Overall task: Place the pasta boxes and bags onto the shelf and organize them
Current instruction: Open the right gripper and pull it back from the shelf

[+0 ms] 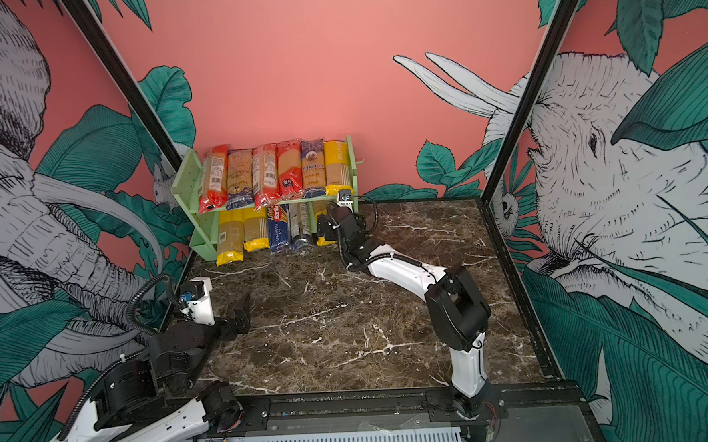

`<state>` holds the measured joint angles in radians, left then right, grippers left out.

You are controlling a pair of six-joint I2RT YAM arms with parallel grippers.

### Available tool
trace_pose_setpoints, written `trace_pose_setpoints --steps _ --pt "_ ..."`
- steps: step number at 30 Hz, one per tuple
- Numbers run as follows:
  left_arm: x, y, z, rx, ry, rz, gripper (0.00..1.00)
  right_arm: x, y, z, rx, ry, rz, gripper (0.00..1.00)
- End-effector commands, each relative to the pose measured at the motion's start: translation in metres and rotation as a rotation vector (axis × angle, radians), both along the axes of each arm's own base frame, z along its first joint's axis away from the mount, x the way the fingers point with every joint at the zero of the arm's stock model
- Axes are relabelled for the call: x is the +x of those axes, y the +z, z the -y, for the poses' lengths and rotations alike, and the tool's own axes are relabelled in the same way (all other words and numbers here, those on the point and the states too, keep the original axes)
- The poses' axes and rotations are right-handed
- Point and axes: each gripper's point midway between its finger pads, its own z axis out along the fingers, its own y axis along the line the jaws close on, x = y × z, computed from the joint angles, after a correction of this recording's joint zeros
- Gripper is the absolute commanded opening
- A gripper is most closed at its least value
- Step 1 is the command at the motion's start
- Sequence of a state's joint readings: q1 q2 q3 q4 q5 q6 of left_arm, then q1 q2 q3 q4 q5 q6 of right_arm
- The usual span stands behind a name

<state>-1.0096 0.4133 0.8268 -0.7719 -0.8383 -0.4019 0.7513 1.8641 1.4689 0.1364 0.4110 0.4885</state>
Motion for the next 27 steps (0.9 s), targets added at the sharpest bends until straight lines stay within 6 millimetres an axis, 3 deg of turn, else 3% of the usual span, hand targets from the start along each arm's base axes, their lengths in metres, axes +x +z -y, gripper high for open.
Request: trace_pose_setpoints --steps 1,6,7,9,14,22,27 --pt "-0.006 0.002 -0.018 0.003 0.056 -0.017 0.99 -0.022 0.015 0.002 0.054 0.013 0.002 0.99" --pt "-0.011 0.002 -0.031 0.013 0.088 -0.034 1.00 -0.056 0.026 0.016 0.025 0.072 -0.024 0.99" --pt "-0.012 0.001 -0.034 0.020 0.097 -0.039 1.00 -0.064 0.014 0.023 -0.010 0.078 -0.050 0.99" --pt "-0.012 -0.003 -0.038 0.036 0.116 -0.047 0.99 -0.081 0.021 0.041 -0.052 0.088 -0.056 0.99" --pt "-0.009 -0.015 -0.042 0.084 0.160 -0.046 0.99 -0.114 0.015 0.097 -0.232 0.012 -0.121 0.99" --pt "0.012 -0.029 -0.013 0.121 0.168 -0.025 0.99 -0.163 -0.002 0.181 -0.398 -0.133 -0.177 0.99" --pt "0.026 -0.054 0.007 0.182 0.174 -0.046 0.99 -0.180 -0.034 0.215 -0.509 -0.222 -0.269 0.99"
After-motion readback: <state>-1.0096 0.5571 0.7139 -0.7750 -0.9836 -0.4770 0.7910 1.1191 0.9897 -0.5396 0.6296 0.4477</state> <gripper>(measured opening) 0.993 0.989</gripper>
